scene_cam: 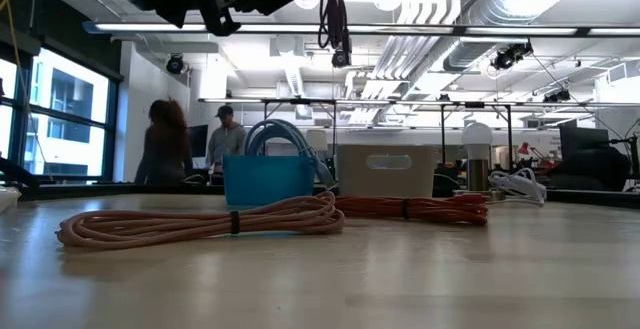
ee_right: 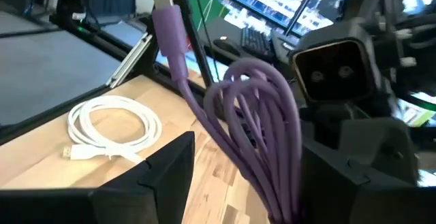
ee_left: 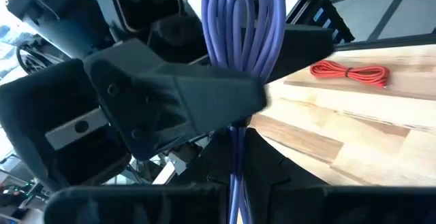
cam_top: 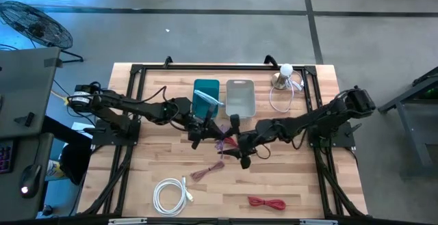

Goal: Pick & Place USB Port
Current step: Put the purple charger cable into the gray bin

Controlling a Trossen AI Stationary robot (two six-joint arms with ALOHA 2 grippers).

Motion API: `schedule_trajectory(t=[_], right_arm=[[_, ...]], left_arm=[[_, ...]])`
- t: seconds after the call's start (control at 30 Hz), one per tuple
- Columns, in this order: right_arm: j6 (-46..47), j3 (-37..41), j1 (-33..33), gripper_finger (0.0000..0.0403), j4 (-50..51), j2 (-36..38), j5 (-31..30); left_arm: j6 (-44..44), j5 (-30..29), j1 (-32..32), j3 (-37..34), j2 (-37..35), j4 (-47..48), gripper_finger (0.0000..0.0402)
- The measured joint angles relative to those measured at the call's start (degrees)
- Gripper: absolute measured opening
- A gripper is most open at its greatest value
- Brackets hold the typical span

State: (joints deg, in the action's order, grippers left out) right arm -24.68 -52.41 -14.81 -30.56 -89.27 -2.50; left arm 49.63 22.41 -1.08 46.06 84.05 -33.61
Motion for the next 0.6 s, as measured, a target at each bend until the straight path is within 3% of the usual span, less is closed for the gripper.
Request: schedule_trajectory(t=[0.23, 0.33, 0.47, 0.6], right_arm=[[-0.91, -6.82, -0.33, 0.0197, 8.9, -2.05, 0.09], [-1.19, -8.27, -0.67, 0.0142, 10.0, -2.32, 0.0], [-2.14, -8.89, -0.78, 0.0024, 11.34, -2.32, -1.72], [-1.99, -8.89, -0.87, 0.0009, 11.98, -2.3, -4.05]], left_arm=[[-0.4, 0.08, 0.0, 0.0, -0.02, 0.77, 0.001], [-0.42, 0.84, 0.0, 0.0, -0.02, 0.79, 0.001], [-0.44, 0.85, -0.07, 0.0, 0.0, 1.65, 0.001], [-0.51, 0.67, -0.04, 0.0, 0.0, 2.37, 0.0015]])
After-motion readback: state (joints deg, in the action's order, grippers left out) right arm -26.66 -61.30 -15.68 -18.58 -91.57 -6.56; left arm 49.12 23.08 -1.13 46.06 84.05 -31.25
